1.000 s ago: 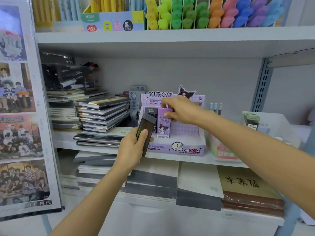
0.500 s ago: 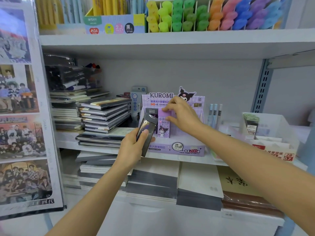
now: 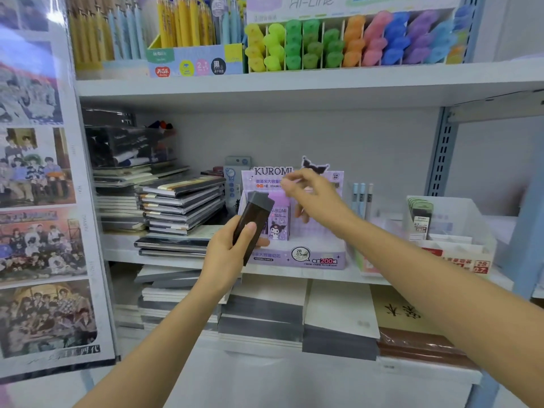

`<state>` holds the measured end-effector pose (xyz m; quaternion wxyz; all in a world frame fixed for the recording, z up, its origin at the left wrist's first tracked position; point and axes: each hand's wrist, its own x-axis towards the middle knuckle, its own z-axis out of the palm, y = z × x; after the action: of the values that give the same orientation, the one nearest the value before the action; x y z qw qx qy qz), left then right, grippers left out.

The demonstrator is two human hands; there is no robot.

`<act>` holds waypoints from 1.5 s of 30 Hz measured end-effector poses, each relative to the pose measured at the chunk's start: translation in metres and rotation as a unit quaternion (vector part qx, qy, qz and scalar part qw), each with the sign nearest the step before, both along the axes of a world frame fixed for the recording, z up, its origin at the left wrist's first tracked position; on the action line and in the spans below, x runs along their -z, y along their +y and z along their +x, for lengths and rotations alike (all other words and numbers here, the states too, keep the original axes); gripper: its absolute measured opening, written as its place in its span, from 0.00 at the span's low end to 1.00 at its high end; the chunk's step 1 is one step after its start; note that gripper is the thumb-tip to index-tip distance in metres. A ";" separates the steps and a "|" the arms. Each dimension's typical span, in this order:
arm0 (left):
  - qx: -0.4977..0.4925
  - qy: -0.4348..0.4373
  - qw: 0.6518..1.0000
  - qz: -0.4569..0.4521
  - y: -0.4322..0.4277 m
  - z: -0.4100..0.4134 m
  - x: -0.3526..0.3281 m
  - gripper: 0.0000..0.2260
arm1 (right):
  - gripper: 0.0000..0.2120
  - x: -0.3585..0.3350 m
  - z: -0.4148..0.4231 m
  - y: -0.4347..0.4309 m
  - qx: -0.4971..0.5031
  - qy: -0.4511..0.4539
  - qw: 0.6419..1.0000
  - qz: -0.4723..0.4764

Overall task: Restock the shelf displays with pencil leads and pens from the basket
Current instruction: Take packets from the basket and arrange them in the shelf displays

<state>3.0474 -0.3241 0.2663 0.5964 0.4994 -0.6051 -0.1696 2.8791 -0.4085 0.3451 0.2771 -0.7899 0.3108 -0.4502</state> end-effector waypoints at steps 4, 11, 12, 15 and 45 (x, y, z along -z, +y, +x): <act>0.031 -0.043 0.999 -0.002 -0.001 -0.012 -0.002 0.08 | 0.12 0.004 0.014 0.019 -0.112 -0.001 0.987 0.115; 0.024 -0.089 0.995 0.024 0.005 -0.009 -0.004 0.18 | 0.16 0.003 0.014 0.017 -0.146 -0.060 0.970 0.184; 0.007 -0.108 0.994 0.015 0.006 -0.007 -0.003 0.19 | 0.18 0.003 0.014 0.017 -0.132 -0.052 0.973 0.182; -0.073 -0.154 0.985 0.001 0.005 0.002 0.004 0.24 | 0.19 -0.005 0.011 0.010 -0.069 -0.031 0.990 0.117; -0.176 -0.533 0.823 -0.088 0.004 0.022 0.042 0.25 | 0.17 0.010 0.061 -0.036 0.133 0.192 0.935 -0.267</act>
<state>3.0699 -0.3204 0.2239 0.2421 0.5557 -0.7427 0.2845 2.9400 -0.4449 0.3351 -0.0710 -0.8574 0.3287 -0.3895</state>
